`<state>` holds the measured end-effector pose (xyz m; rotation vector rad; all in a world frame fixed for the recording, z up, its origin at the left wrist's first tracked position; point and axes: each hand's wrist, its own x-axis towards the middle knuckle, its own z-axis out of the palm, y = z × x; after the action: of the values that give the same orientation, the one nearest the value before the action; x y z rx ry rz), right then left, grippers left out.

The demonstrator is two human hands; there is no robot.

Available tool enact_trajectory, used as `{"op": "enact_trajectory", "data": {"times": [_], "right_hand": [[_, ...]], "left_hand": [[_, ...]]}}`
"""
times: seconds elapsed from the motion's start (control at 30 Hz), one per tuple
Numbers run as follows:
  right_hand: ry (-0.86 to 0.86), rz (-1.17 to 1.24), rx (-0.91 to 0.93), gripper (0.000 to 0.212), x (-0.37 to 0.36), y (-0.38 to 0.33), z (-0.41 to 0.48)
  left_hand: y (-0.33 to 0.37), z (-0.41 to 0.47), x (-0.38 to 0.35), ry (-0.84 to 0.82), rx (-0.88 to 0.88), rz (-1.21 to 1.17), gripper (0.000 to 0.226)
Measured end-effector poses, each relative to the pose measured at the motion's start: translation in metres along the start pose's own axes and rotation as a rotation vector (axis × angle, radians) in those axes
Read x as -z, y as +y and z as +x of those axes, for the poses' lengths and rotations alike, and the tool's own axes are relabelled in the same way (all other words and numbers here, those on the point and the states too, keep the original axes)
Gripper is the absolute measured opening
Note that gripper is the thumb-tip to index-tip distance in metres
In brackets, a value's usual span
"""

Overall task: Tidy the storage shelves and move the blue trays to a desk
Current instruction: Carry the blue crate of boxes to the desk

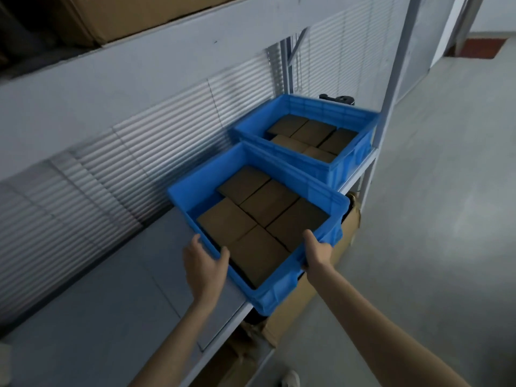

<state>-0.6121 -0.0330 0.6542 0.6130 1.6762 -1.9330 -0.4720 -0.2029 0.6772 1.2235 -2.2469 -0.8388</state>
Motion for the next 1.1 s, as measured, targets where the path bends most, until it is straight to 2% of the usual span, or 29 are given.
{"op": "enact_trajectory", "data": {"times": [0.07, 0.13, 0.27, 0.43, 0.53, 0.67, 0.8, 0.93, 1.1], "right_hand": [[0.060, 0.033, 0.012, 0.025, 0.022, 0.010, -0.015], [0.141, 0.068, 0.011, 0.022, 0.049, 0.020, -0.028], [0.244, 0.084, -0.024, 0.022, 0.111, 0.032, -0.043], [0.276, -0.054, -0.059, 0.018, 0.182, 0.018, -0.065], [0.295, -0.120, -0.071, 0.018, 0.209, 0.009, -0.071], [0.345, -0.134, -0.095, 0.037, 0.242, 0.010, -0.074], [0.385, -0.142, -0.097, 0.041, 0.293, 0.012, -0.092], [0.443, -0.124, -0.084, 0.045, 0.382, 0.020, -0.126], [0.566, -0.052, -0.043, 0.041, 0.521, 0.043, -0.191]], "left_hand": [[0.001, 0.015, 0.009, 0.027, -0.125, 0.094, 0.053], [0.007, 0.031, 0.013, -0.016, -0.225, 0.157, 0.042], [0.026, 0.069, -0.006, -0.132, -0.346, 0.279, 0.043], [0.048, 0.118, -0.046, -0.260, -0.296, 0.490, 0.066], [0.048, 0.142, -0.077, -0.472, -0.191, 0.421, 0.048], [0.065, 0.150, -0.113, -0.677, -0.180, 0.235, 0.044], [0.089, 0.098, -0.118, -0.774, -0.162, 0.150, 0.044], [0.131, 0.002, -0.132, -0.855, -0.220, 0.114, 0.025], [0.189, -0.136, -0.179, -0.947, -0.299, 0.067, 0.058]]}}
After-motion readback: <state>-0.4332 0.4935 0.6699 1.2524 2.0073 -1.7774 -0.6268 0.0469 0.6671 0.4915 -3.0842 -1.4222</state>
